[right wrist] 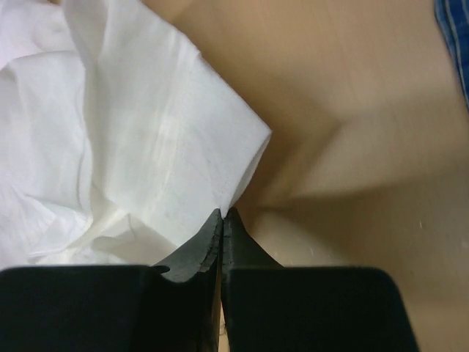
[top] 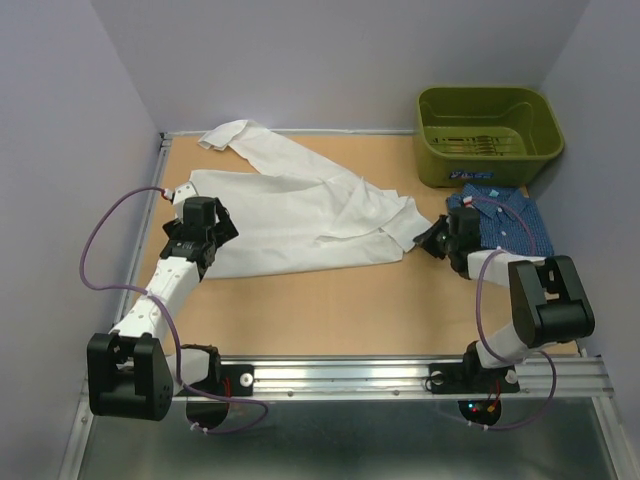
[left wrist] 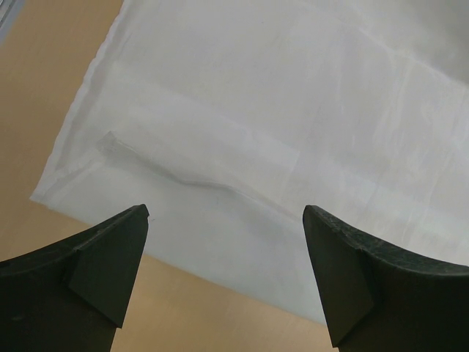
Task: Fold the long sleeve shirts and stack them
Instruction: Fold the shirt
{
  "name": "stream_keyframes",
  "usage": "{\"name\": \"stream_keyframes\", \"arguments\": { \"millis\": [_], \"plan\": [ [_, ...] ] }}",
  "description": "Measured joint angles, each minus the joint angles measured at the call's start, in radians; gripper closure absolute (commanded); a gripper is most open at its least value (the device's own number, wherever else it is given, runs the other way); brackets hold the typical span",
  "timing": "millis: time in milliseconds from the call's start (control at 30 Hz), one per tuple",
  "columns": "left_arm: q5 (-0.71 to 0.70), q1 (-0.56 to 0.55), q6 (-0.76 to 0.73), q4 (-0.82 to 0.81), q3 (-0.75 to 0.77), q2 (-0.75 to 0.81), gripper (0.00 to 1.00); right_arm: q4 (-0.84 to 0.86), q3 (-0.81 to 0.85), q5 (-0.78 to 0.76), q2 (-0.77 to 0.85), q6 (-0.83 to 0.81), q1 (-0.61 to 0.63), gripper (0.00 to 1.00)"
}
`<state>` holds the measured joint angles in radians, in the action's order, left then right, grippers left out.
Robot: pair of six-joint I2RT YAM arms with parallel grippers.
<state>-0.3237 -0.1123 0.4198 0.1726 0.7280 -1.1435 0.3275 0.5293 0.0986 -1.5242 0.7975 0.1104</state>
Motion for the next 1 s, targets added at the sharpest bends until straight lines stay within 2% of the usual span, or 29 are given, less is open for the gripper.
{"name": "stream_keyframes", "arguments": {
  "millis": [133, 433, 533, 667, 900, 1000],
  "plan": [
    [0.0, 0.0, 0.0, -0.001, 0.0, 0.0, 0.01, -0.079, 0.124, -0.012, 0.022, -0.195, 0.0, 0.99],
    [0.0, 0.0, 0.0, -0.002, 0.0, -0.006, 0.01, -0.244, 0.517, 0.015, 0.044, -0.619, 0.04, 1.0],
    [-0.002, 0.0, 0.0, -0.001, 0.0, -0.006, 0.01, -0.284, 0.626, -0.002, 0.038, -0.788, 0.111, 1.0],
    [-0.002, 0.0, 0.0, -0.002, 0.0, -0.008, 0.01, -0.303, 0.732, -0.035, 0.027, -1.021, 0.269, 0.99],
    [0.014, 0.0, -0.002, -0.023, -0.002, 0.003, 0.02, -0.321, 0.792, 0.007, -0.014, -1.363, 0.472, 0.99],
    [0.02, 0.0, -0.005, -0.039, -0.02, 0.05, 0.02, -0.322, 0.797, 0.034, -0.05, -1.442, 0.539, 0.99]
  ]
}}
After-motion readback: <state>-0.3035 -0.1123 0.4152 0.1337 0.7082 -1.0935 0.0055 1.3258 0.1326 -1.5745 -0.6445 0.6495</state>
